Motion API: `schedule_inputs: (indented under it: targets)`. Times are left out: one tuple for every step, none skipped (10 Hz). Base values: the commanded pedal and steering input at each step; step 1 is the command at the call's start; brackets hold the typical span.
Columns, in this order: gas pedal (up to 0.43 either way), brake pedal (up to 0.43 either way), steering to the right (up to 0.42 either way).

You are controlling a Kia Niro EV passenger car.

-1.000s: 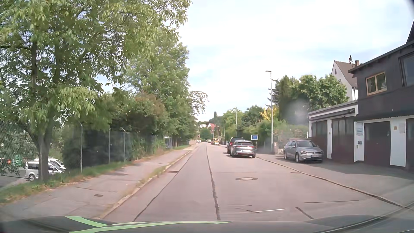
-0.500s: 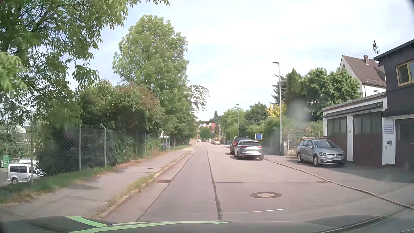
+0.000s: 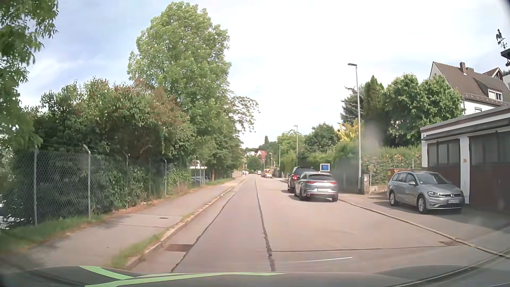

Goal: Follow the waypoints while adhering to traffic rules and regulations

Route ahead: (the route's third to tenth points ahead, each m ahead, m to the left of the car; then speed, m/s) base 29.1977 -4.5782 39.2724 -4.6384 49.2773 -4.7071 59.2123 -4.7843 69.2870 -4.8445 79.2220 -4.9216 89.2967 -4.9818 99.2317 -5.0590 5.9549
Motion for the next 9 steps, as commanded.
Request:
schedule_inputs:
  targets:
    - [0.067, 0.000, -0.002]
    - [0.067, 0.000, -0.002]
    - [0.067, 0.000, -0.002]
    - [0.067, 0.000, -0.001]
    - [0.067, 0.000, -0.001]
    - [0.067, 0.000, -0.001]
    - [0.067, 0.000, -0.001]
    - [0.067, 0.000, -0.001]
    - [0.067, 0.000, -0.001]
